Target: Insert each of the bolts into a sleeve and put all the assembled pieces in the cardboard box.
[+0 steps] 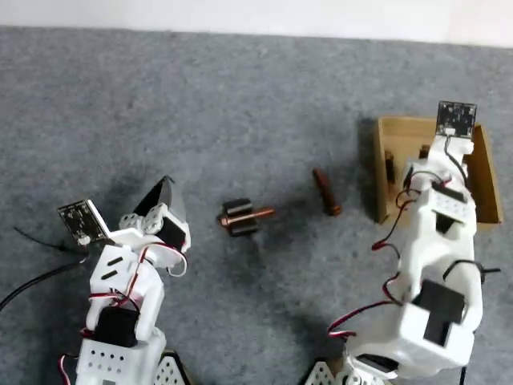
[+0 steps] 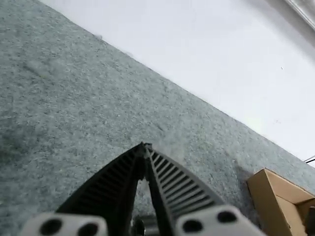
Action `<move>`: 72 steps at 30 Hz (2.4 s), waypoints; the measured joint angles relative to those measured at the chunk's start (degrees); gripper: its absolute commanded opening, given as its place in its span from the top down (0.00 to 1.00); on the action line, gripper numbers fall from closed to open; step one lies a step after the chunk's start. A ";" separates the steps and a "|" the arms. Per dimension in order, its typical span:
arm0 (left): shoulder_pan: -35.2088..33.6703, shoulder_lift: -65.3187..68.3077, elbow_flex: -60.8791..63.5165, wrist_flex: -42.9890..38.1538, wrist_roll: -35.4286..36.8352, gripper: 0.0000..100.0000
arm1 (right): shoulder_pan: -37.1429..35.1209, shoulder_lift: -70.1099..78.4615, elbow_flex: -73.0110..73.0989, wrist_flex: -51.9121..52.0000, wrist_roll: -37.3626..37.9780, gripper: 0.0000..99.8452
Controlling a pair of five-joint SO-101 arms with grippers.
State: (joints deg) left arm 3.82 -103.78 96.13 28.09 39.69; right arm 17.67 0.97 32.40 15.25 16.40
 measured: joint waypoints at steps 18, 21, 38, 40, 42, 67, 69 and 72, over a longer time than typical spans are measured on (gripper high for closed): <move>-3.52 0.00 0.00 0.00 0.00 0.99 | -12.04 -13.71 2.55 14.51 0.00 0.81; -7.12 0.00 0.00 0.00 0.00 0.99 | -19.69 -21.10 7.30 18.64 0.00 0.81; -14.77 0.00 0.00 -2.64 4.66 0.99 | -55.82 -26.29 20.22 19.25 2.02 0.81; -15.30 0.00 0.00 -2.64 5.36 0.99 | -56.70 -21.89 17.23 19.25 3.78 0.81; -15.30 0.00 0.00 -2.64 5.71 0.99 | -56.79 -16.97 13.45 19.25 4.57 0.81; -15.30 0.00 0.00 -2.64 5.80 0.99 | -55.47 13.45 -9.76 19.08 10.73 0.81; -15.30 0.00 0.00 -2.64 5.80 0.99 | -55.47 13.45 -10.11 20.84 10.73 0.81; -15.30 0.00 0.00 -2.64 5.80 0.99 | -55.47 13.45 -10.73 25.05 10.73 0.81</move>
State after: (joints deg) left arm -11.47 -103.78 96.13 25.45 45.49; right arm -37.80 14.42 21.67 40.31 27.12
